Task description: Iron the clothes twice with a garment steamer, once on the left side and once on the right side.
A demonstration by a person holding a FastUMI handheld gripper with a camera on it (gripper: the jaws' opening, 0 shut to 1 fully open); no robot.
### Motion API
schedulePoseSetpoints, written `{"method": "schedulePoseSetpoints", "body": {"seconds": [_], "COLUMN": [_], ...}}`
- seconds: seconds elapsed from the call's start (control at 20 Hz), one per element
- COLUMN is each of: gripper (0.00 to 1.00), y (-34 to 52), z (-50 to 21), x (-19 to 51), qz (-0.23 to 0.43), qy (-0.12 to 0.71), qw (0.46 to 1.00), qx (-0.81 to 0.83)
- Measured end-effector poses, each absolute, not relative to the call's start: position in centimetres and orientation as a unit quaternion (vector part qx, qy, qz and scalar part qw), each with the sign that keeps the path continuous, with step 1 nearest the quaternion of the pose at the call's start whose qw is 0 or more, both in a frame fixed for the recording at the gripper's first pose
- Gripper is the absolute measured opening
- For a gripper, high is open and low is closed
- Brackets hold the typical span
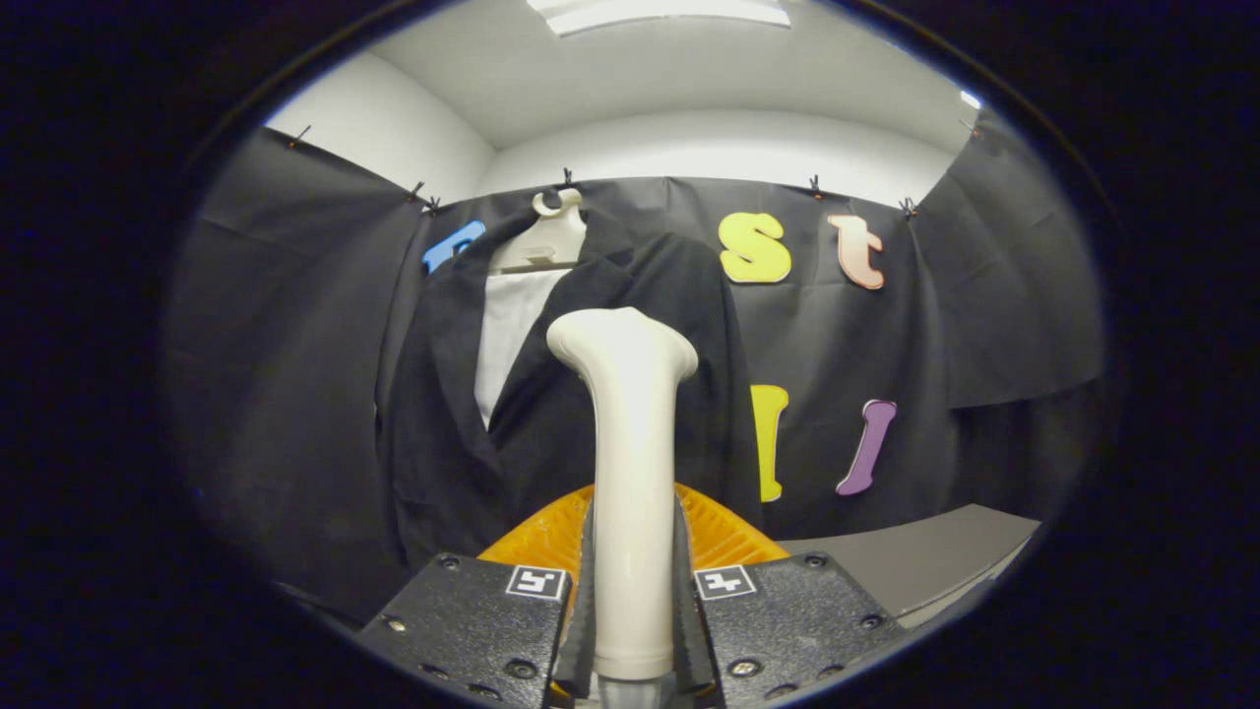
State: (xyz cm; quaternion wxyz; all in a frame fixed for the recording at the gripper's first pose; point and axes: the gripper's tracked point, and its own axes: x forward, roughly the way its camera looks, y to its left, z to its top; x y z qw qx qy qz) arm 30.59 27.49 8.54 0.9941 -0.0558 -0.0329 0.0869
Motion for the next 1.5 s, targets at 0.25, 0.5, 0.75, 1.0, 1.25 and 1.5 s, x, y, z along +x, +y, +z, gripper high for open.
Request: {"method": "schedulePoseSetpoints", "body": {"seconds": [0.25, 0.5, 0.75, 1.0, 1.25, 1.5], "gripper": [0.34, 0.34, 0.34, 0.34, 0.34, 0.34], "y": [27.2, 27.5, 27.0, 26.8, 26.8, 26.9], "z": [5.4, 2.6, -0.1, -1.8, -3.8, -6.9], "x": [29.5, 29.3, 29.1, 28.7, 28.1, 27.1], "qz": [0.081, 0.094, 0.093, 0.092, 0.094, 0.093], "qy": [0.000, 0.032, 0.059, 0.078, 0.096, 0.129], "qw": [0.995, 0.993, 0.992, 0.991, 0.988, 0.983], "qx": [-0.057, -0.063, -0.066, -0.066, -0.073, -0.087]}}
